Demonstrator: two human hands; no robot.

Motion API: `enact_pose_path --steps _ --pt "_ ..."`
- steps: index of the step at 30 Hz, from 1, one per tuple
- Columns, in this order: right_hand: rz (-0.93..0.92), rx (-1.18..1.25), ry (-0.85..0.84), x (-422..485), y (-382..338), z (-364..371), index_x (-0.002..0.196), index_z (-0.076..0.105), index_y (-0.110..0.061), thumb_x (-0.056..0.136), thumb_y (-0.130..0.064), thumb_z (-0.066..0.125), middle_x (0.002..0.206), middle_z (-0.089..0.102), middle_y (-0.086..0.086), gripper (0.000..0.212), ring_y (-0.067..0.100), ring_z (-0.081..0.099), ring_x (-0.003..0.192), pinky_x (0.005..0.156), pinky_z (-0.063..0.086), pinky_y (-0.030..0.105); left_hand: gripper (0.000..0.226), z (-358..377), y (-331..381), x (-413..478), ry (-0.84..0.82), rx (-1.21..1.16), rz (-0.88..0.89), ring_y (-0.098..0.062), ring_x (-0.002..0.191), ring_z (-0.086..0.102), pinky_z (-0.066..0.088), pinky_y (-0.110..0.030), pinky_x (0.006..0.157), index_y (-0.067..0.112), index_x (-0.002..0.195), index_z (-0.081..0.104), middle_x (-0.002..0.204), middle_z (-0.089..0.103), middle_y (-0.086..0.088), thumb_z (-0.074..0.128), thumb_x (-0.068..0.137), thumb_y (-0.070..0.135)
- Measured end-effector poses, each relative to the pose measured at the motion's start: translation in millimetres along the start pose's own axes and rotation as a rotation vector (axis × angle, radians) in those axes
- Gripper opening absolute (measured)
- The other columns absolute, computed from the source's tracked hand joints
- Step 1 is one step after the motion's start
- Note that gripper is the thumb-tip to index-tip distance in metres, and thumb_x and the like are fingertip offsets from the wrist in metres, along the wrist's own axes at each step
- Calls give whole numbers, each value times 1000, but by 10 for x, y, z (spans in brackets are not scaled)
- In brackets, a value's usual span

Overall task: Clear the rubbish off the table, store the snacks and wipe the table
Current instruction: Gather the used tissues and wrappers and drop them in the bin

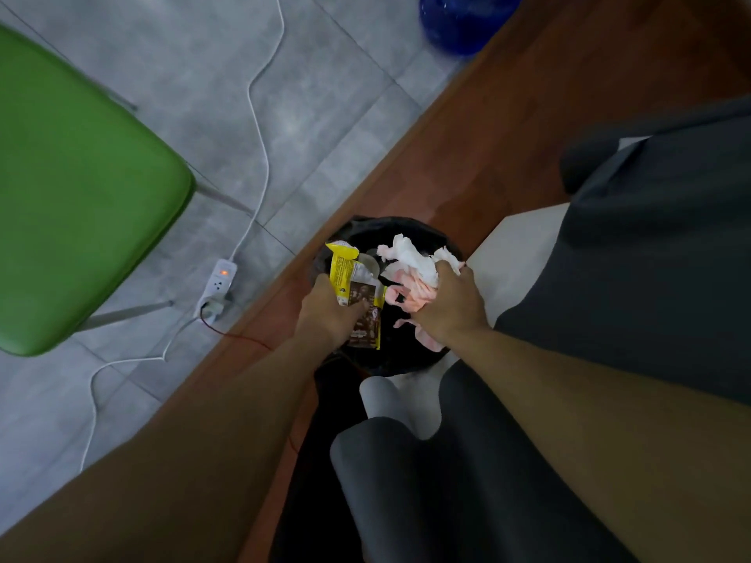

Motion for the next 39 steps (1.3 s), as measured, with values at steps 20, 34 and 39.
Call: enact_pose_path --steps 20,34,39 --pt "-28 79 -179 302 152 490 160 20 -30 80 -26 79 164 25 5 99 28 27 149 112 40 41 94 198 -19 249 -157 149 -13 -31 135 44 39 -30 89 15 158 3 155 37 -12 69 91 27" --pt "-133 -11 -148 -228 -158 -329 159 21 -22 88 -31 75 160 29 6 90 28 29 146 115 35 41 72 -171 621 -367 -155 382 197 -29 109 56 39 -31 81 20 157 13 141 52 -10 54 99 27" --pt "-161 -35 -105 -556 -255 -764 160 18 -22 91 -35 70 163 25 3 87 26 25 149 116 35 46 72 -432 942 -678 -97 431 237 -30 137 41 37 -35 104 14 156 22 154 39 -11 57 96 33"
Point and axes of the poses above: each hand's wrist, its own x-axis towards the middle knuckle, its own z-axis out of the palm, y = z × x, the point moved 6 cm from there along x, towards the middle knuckle
